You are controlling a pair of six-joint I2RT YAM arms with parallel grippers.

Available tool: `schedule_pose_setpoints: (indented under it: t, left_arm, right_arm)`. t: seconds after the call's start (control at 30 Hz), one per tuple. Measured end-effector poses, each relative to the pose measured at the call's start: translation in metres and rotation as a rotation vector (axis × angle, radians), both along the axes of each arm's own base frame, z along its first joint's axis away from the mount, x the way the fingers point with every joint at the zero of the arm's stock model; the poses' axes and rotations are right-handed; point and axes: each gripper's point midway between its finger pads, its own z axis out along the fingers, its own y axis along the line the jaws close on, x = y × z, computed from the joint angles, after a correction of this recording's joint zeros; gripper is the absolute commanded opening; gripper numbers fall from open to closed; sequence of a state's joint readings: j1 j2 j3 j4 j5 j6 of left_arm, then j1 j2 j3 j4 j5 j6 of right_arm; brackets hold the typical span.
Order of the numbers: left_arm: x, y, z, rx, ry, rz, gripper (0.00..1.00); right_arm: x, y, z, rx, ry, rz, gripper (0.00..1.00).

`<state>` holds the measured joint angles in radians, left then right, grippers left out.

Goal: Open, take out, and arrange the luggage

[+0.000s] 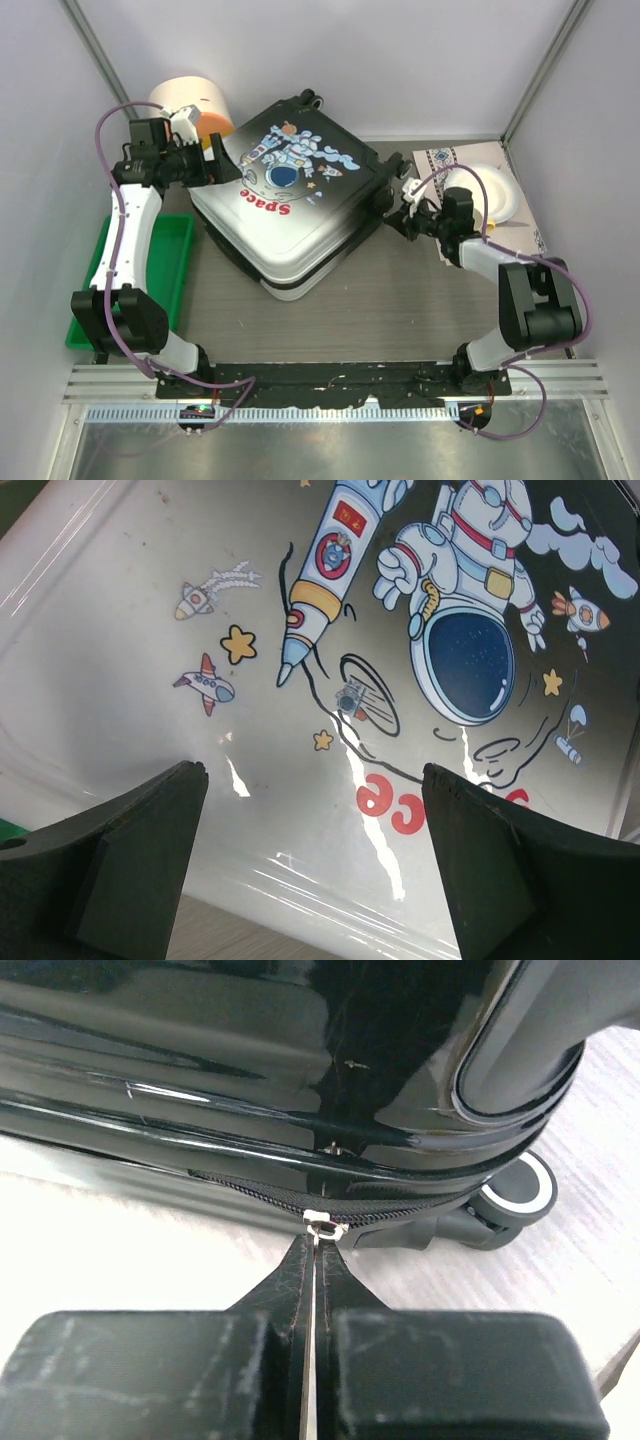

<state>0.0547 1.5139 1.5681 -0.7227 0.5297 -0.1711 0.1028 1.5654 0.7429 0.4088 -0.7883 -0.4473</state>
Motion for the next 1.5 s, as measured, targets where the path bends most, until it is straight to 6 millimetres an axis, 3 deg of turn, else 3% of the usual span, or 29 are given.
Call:
schedule_pose_setpoints:
  t: [0.2, 0.33, 0.37, 0.43, 0.47, 0.6, 0.67, 0.83, 0.9, 1.0, 1.07, 1.17, 1.27, 1.37, 1.5]
  left_arm:
    - [-0.001, 0.0, -0.002, -0.002, 0.006, -0.002, 0.94]
    - [-0.002, 0.001, -0.003, -0.002, 0.013, 0.001, 0.95]
    - [-0.002, 0.002, -0.004, -0.003, 0.017, 0.005, 0.95]
    - [-0.003, 0.005, -0.007, -0.006, 0.027, 0.015, 0.95]
    - [-0.003, 0.007, -0.007, -0.007, 0.03, 0.02, 0.96]
    - [-0.004, 0.014, -0.009, -0.023, 0.042, 0.04, 0.97]
    - [-0.005, 0.019, -0.006, -0.039, 0.045, 0.061, 0.96]
    - [-0.016, 0.066, -0.012, -0.076, 0.097, 0.201, 0.92]
    - [-0.022, 0.081, -0.018, -0.068, 0.128, 0.243, 0.91]
    - [-0.033, 0.085, -0.031, -0.04, 0.171, 0.249, 0.86]
    - [-0.043, 0.083, -0.043, -0.031, 0.218, 0.248, 0.81]
    - [-0.052, 0.077, -0.052, -0.052, 0.25, 0.24, 0.76]
    - [-0.055, 0.078, -0.054, -0.046, 0.249, 0.247, 0.73]
    - [-0.049, 0.079, -0.057, -0.029, 0.247, 0.247, 0.72]
    - [-0.028, 0.083, -0.074, 0.066, 0.279, 0.247, 0.7]
  right_arm:
    - [-0.051, 0.005, 0.002, -0.012, 0.036, 0.03, 0.01]
    - [-0.103, 0.024, 0.002, -0.03, 0.03, 0.08, 0.01]
    - [-0.119, 0.031, 0.002, -0.03, 0.028, 0.102, 0.08]
    - [-0.147, 0.043, 0.002, -0.016, 0.042, 0.154, 0.42]
    - [-0.157, 0.047, 0.003, -0.006, 0.06, 0.17, 0.67]
    - [-0.184, 0.048, 0.013, -0.023, 0.154, 0.206, 0.74]
    - [-0.182, 0.037, 0.036, -0.049, 0.169, 0.19, 0.74]
    - [-0.176, 0.006, 0.133, -0.011, 0.042, 0.118, 0.69]
    - [-0.172, -0.003, 0.159, 0.013, 0.015, 0.068, 0.66]
    - [-0.15, -0.015, 0.179, 0.049, 0.035, -0.009, 0.6]
    - [-0.117, -0.029, 0.177, 0.07, 0.093, -0.094, 0.58]
    - [-0.064, -0.051, 0.155, 0.073, 0.186, -0.215, 0.56]
    - [-0.02, -0.066, 0.108, 0.039, 0.313, -0.295, 0.53]
    - [-0.011, -0.069, 0.069, 0.001, 0.41, -0.299, 0.53]
    - [-0.022, -0.057, 0.054, -0.053, 0.427, -0.23, 0.53]
